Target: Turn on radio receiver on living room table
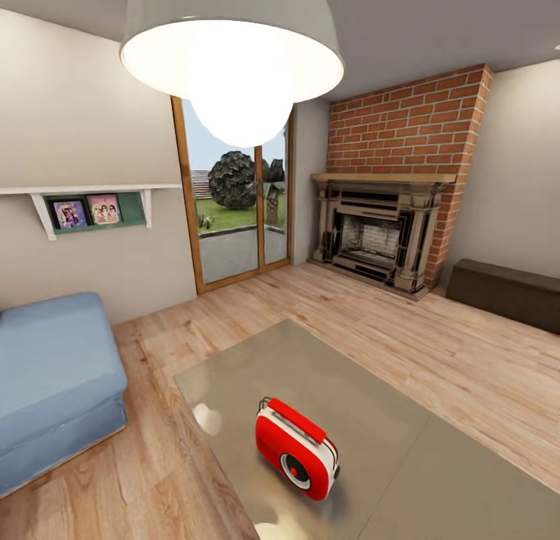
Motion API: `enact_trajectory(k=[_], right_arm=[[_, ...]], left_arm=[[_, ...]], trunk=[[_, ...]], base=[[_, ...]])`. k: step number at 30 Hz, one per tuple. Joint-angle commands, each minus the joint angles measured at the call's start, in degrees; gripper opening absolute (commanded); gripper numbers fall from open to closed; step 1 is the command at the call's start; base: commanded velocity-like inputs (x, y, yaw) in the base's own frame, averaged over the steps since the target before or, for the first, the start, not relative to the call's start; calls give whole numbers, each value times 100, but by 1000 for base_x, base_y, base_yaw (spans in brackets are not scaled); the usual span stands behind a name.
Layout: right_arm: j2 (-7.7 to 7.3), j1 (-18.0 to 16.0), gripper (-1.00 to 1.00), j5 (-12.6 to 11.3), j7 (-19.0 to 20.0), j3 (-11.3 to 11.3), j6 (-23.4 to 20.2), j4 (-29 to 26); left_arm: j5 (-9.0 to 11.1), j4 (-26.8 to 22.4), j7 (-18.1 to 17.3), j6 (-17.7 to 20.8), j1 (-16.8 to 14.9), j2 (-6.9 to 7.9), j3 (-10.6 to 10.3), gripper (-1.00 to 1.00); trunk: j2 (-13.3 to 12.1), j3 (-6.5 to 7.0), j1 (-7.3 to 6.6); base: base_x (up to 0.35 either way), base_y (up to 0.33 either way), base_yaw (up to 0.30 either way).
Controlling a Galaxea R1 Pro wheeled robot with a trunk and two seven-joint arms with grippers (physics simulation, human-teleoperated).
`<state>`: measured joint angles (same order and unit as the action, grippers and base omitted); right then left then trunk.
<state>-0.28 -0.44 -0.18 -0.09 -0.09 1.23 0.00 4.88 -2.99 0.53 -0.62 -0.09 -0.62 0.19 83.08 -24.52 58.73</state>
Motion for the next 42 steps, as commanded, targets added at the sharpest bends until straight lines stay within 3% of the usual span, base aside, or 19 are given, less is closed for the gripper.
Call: enact_trajectory(k=[1, 25, 42], right_arm=[[0, 0, 100, 0, 0, 0, 0, 0], [-7, 0, 100, 9, 0, 3, 0, 0], [-7, 0, 100, 17, 0, 9, 8, 0]], left_arm=[[-1, 0, 0, 0, 0, -2, 0, 100], [-5, 0, -44, 0, 0, -16, 8, 100], [-5, 0, -35, 0, 0, -25, 7, 100]], trunk=[[0, 0, 0], [0, 0, 0], [-682, 305, -373]], base=[[0, 0, 0], [0, 0, 0], [0, 0, 0]])
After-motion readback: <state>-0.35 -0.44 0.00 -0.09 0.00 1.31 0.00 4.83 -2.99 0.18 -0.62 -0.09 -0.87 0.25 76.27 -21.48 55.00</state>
